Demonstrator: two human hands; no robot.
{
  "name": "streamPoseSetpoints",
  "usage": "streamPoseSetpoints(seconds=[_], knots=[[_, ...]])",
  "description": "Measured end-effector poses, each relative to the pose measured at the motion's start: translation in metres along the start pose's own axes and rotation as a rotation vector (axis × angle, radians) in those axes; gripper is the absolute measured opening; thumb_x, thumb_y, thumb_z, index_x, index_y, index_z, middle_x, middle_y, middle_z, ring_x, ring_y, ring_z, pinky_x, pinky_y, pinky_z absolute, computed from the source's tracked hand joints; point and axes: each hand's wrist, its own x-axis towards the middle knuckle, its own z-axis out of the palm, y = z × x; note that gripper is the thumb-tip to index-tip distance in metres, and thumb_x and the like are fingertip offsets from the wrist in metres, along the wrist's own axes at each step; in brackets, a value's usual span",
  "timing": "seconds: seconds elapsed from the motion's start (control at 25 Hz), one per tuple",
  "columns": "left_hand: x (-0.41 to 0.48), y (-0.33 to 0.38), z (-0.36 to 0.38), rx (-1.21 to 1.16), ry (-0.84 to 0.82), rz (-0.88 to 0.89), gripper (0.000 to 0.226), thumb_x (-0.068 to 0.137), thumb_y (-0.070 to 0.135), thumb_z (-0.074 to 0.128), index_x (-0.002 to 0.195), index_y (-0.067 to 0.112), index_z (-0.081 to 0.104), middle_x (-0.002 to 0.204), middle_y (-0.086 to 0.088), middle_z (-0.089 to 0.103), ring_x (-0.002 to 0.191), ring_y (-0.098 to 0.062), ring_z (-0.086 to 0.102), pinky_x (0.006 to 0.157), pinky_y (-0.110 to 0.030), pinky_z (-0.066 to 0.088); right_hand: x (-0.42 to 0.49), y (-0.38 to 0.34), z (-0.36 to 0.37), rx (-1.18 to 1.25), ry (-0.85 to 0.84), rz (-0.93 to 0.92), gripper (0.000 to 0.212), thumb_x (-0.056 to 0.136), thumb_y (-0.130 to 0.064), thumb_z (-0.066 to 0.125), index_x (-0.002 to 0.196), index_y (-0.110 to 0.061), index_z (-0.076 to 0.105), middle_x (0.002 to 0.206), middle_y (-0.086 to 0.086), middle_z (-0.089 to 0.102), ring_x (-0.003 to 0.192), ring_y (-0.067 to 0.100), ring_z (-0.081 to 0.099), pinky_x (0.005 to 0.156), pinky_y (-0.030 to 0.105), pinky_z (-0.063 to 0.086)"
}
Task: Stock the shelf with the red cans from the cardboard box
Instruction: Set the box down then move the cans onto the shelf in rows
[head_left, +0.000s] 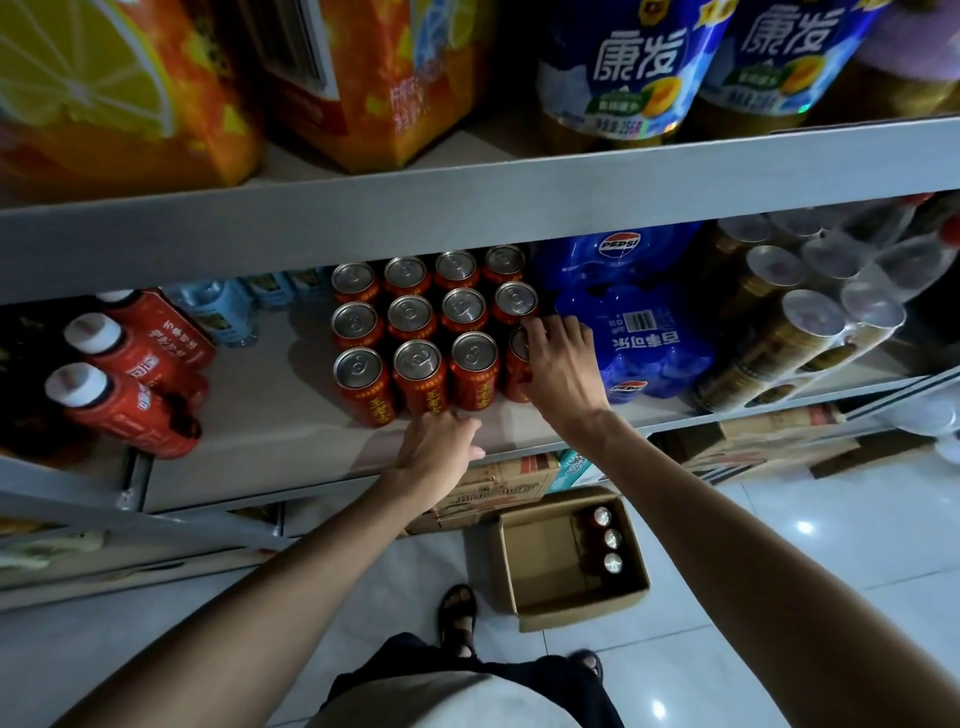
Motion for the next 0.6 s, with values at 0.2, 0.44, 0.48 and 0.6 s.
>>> streamPoseSetpoints(seconds=[0.2,0.44,0.48,0.6], knots=[[0.000,0.002,0.000,0.018,0.000,0.017,0.040,0.094,0.042,0.055,0.126,0.019,0.060,0.123,-0.005,0.068,0.108,-0.024,0.066,0.083,-0.035,0.054,0.001,-0.002,0.000,0.003,-0.005,0.012,0.063,0.065,-0.017,0.081,0.121,-0.005,0.053,0.107,0.018,0.062,0.098,0.033,0.056,0.091,0.041,0.043],[-0.016,0.022,-0.016,-0.051,0.020,-0.034,0.038,0.094,0.030,0.054,0.131,0.021,0.052,0.128,-0.004,0.062,0.110,-0.025,0.064,0.081,-0.038,0.052,-0.047,0.007,-0.009,0.148,0.082,0.062,0.069,0.080,-0.029,0.071,0.140,-0.010,0.042,0.138,0.015,0.047,0.124,0.030,0.044,0.107,0.043,0.037],[-0.021,0.033,-0.019,-0.050,0.074,-0.002,0.037,0.093,0.028,0.053,0.129,0.021,0.052,0.126,-0.003,0.062,0.104,-0.025,0.066,0.077,-0.037,0.053,-0.066,0.015,-0.011,0.135,0.115,0.086,0.068,0.080,-0.029,0.069,0.140,-0.011,0.042,0.137,0.014,0.047,0.122,0.029,0.044,0.105,0.043,0.038],[-0.027,0.077,-0.029,-0.094,0.208,0.210,0.035,0.085,0.028,0.062,0.119,0.021,0.058,0.115,-0.002,0.067,0.093,-0.022,0.070,0.070,-0.035,0.056,-0.128,0.051,-0.009,0.102,0.119,0.229,0.056,0.079,-0.024,0.066,0.132,-0.016,0.048,0.123,0.010,0.054,0.107,0.026,0.050,0.090,0.041,0.044]])
